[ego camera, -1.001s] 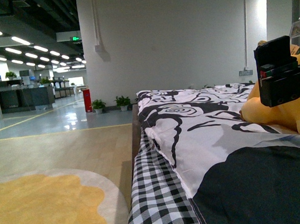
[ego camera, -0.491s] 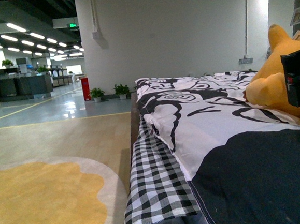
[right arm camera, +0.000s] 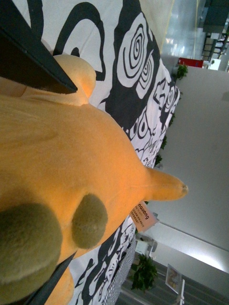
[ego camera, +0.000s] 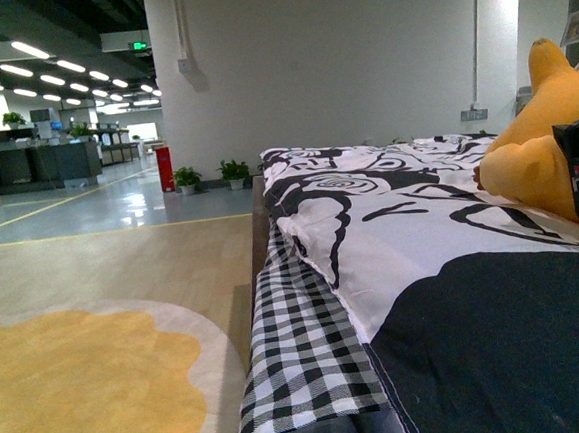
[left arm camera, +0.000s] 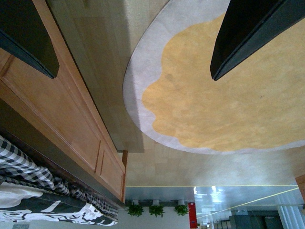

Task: Put away toys

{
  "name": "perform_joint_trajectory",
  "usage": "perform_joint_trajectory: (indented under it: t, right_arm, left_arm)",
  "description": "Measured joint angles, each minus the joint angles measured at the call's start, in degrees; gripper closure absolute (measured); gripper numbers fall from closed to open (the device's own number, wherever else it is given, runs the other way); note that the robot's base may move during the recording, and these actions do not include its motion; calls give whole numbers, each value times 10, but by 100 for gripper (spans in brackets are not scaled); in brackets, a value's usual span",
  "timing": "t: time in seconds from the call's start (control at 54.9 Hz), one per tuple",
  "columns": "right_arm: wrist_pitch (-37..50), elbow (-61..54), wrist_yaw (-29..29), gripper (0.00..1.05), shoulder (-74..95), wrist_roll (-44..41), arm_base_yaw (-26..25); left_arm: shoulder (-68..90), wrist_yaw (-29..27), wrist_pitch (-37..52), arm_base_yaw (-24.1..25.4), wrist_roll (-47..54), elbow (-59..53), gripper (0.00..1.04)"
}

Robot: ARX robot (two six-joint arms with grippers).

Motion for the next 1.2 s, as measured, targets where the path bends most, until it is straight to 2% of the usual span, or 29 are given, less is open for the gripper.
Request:
perform_joint_trajectory:
  t: [0.328,0.437,0.564,0.855,1.201]
  right_arm:
    - [-29,-6,-18,61,-31,9,-8]
    - [-71,5,-37,79,-64,47,-34]
    - [-108,20,-72,93,-106,102,-74]
    - [-169,26,-197,94,-226,241,-201]
    - [-238,-93,-301,94,-422,358,-319]
  left_arm:
    - [0,0,0,0,0,0,6]
    - [0,0,0,0,0,0,6]
    - [0,0,0,0,0,0,6]
    - [0,0,0,0,0,0,6]
    - [0,0,0,0,0,0,6]
